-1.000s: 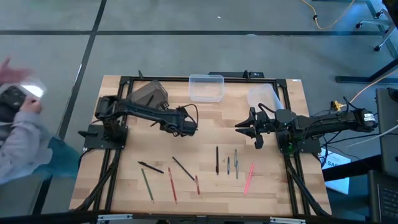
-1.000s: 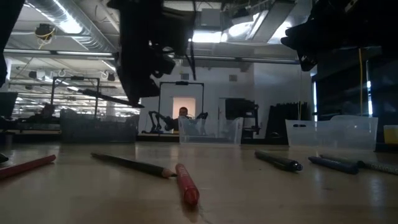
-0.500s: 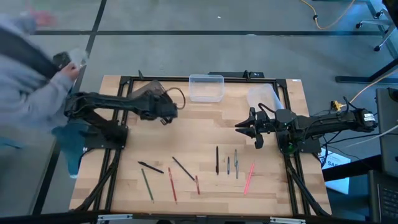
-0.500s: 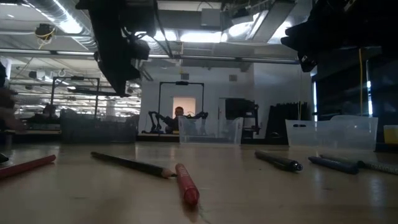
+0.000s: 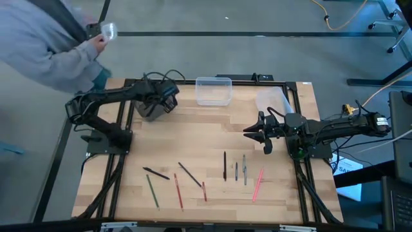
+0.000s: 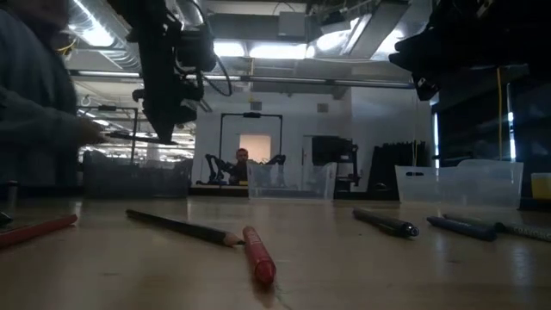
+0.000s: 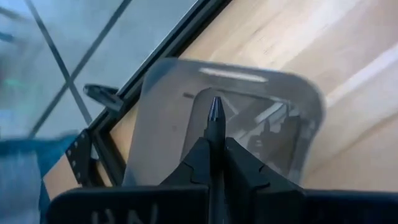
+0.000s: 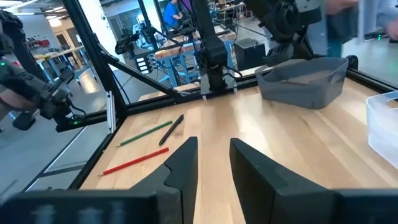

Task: Sort crayons/erasers/pens/pencils in bins
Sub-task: Put the black pen into the black bin

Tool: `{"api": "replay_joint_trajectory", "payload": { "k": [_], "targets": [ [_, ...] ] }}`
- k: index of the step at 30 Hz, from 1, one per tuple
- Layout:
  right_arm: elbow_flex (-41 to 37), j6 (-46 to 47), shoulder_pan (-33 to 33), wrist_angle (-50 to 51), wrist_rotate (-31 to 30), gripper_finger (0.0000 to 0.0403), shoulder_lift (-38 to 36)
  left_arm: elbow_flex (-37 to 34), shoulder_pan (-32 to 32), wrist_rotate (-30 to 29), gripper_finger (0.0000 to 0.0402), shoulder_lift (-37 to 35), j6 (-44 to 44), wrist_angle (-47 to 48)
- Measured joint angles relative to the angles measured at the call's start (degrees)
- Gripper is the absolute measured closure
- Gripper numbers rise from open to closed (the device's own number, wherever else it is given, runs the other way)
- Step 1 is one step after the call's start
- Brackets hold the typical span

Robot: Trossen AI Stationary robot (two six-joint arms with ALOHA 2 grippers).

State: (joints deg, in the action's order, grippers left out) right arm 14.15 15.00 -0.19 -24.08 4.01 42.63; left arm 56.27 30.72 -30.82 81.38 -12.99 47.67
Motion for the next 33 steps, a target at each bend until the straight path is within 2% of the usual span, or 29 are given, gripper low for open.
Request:
{"api": "replay_joint_trajectory", "payload": {
  "k": [10, 20, 28, 33],
  "targets": [
    [0.00, 1.59, 0.00, -0.01, 0.05, 0.0305, 0.00, -4.68, 5.96, 0.76, 0.0386, 0.00, -2.44, -2.61],
    [0.00, 3.57, -0.02, -0.05, -1.61, 0.0305, 0.00, -7.48, 8.97, 0.94, 0.0326, 0.00, -2.76, -8.86],
    [0.00, 4.49, -0.01, -0.07, -2.77, 0.0305, 0.00, -7.48, 8.24, 1.20, 0.0287, 0.02, -1.44, -11.23],
    [0.00, 4.42, 0.00, -0.07, -2.89, 0.0305, 0.00, -7.48, 2.61, 2.02, 0.0287, 0.02, -0.19, -13.10]
  ]
}}
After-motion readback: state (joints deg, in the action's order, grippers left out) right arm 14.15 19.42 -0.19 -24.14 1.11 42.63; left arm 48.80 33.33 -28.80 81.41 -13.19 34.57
